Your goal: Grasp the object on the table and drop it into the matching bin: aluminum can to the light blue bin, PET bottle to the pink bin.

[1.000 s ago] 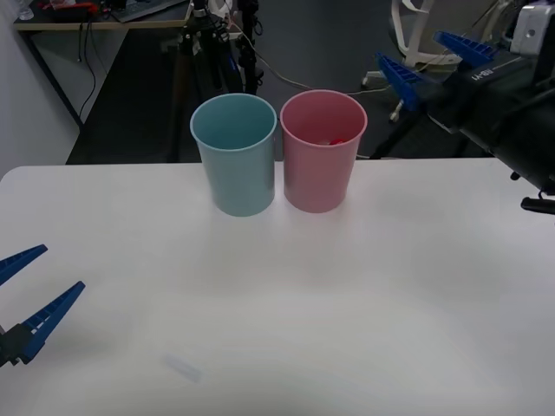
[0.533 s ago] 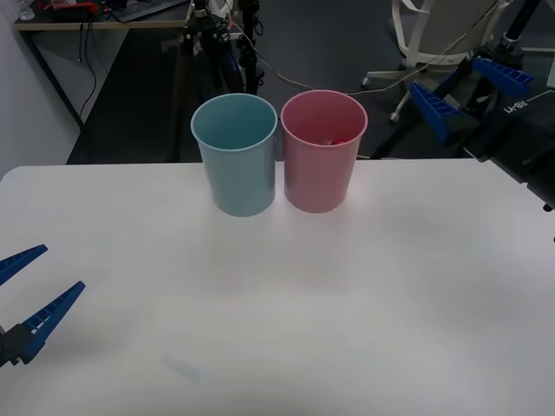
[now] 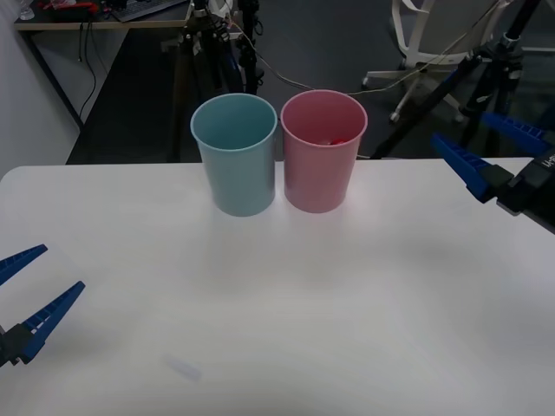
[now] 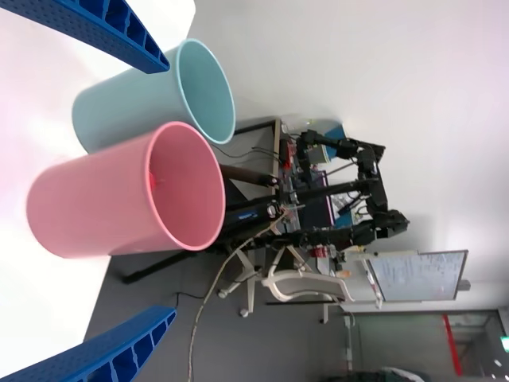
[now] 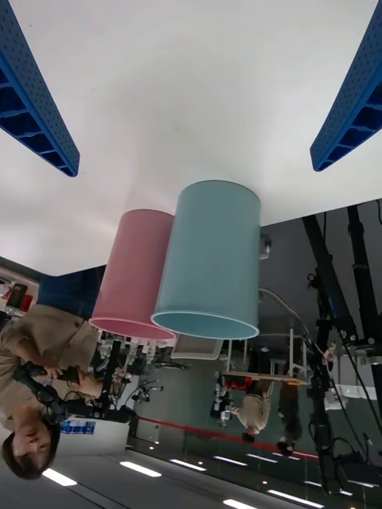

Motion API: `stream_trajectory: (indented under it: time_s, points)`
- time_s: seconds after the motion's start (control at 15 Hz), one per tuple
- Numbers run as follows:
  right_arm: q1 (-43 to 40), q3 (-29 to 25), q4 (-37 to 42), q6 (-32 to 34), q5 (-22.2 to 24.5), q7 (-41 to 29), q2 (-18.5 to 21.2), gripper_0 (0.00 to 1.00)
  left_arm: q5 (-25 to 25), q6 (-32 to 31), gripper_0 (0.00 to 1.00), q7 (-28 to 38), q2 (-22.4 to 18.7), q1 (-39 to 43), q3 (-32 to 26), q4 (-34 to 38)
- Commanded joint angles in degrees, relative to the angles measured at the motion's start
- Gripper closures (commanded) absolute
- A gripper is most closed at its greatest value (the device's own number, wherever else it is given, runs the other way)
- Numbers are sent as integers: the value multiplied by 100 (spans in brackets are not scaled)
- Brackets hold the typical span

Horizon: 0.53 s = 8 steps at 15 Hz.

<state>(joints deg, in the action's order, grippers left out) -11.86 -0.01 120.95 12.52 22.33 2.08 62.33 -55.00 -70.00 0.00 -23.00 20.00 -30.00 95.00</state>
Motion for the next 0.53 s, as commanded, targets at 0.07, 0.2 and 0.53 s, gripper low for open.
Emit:
stream_trajectory:
  time_s: [0.07, 0.2, 0.53]
  points:
    - [-580, -527, -71, 796, 606, -357, -379, 0, 0, 0, 0, 0, 0, 0, 0, 0]
    - [-730, -817, -194, 1297, 1221, -814, -845, 0, 0, 0, 0, 0, 0, 0, 0, 0]
    - [-1406, -1423, -282, 2071, 2750, -1280, -2216, 0, 0, 0, 0, 0, 0, 0, 0, 0]
